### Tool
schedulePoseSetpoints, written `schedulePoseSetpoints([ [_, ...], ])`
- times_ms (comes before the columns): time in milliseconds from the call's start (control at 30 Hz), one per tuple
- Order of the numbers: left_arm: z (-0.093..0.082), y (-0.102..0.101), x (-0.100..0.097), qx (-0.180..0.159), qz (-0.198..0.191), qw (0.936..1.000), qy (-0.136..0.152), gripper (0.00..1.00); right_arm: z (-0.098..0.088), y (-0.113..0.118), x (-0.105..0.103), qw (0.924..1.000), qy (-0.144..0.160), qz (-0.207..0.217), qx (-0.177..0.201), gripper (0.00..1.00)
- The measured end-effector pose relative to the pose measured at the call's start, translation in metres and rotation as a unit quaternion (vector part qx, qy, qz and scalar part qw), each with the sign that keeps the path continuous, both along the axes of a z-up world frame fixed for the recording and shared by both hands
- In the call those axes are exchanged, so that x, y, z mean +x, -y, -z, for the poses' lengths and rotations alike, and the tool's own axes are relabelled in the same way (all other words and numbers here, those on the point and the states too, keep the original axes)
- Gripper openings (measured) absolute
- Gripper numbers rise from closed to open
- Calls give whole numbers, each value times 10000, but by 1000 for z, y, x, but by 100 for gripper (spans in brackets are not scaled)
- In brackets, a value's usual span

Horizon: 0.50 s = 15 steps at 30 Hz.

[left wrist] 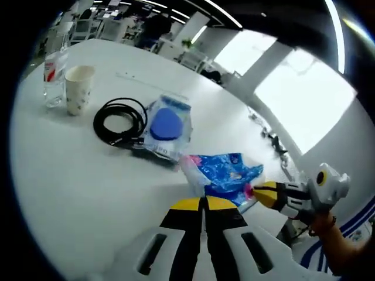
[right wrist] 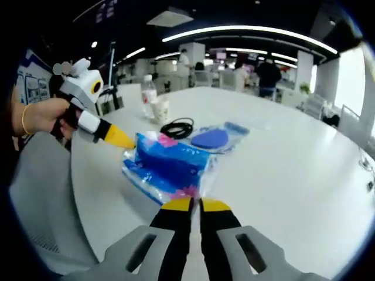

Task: Arrange the tabletop items into an orderly group along one side of the table until the central work area is clear of visible clutter.

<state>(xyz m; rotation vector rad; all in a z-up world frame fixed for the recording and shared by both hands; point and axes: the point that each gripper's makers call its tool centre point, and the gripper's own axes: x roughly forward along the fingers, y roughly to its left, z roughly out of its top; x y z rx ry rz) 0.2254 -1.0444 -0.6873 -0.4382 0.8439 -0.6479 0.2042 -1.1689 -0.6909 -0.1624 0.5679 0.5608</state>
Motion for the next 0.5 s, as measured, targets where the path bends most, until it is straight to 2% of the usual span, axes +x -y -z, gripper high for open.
schedulePoseSetpoints([
  [500,7,32,27,-195,152,9996,-137,0,-2,31,24,9987,30,208,-464,1],
])
